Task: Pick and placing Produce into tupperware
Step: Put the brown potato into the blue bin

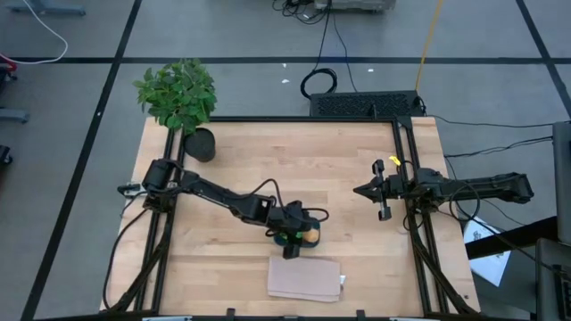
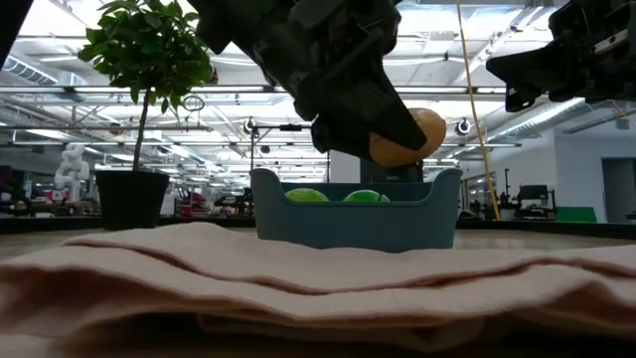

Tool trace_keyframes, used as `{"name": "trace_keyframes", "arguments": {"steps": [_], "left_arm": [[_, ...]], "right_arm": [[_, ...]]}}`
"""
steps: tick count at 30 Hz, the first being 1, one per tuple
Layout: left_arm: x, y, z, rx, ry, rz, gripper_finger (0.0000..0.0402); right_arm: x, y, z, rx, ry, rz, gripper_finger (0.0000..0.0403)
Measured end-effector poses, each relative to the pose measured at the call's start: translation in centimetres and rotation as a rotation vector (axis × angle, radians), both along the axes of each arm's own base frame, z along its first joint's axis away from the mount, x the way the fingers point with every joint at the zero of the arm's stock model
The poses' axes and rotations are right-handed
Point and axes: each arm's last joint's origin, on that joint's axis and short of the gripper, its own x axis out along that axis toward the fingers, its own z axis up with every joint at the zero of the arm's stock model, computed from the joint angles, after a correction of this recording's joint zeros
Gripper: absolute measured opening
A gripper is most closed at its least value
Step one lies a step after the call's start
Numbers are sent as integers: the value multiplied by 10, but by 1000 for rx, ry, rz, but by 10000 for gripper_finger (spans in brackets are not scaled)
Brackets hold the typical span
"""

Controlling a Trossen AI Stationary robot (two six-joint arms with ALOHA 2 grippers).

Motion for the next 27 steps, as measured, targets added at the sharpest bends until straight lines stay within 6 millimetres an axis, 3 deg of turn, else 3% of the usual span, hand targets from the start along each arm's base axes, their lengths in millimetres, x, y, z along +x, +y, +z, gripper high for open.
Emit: {"name": "trace_keyframes", "arguments": {"steps": [27], "left_arm": [[-6, -21, -4, 2, 21, 77, 209]], "right_arm": [[0, 0, 0, 0, 0, 0, 0]]}}
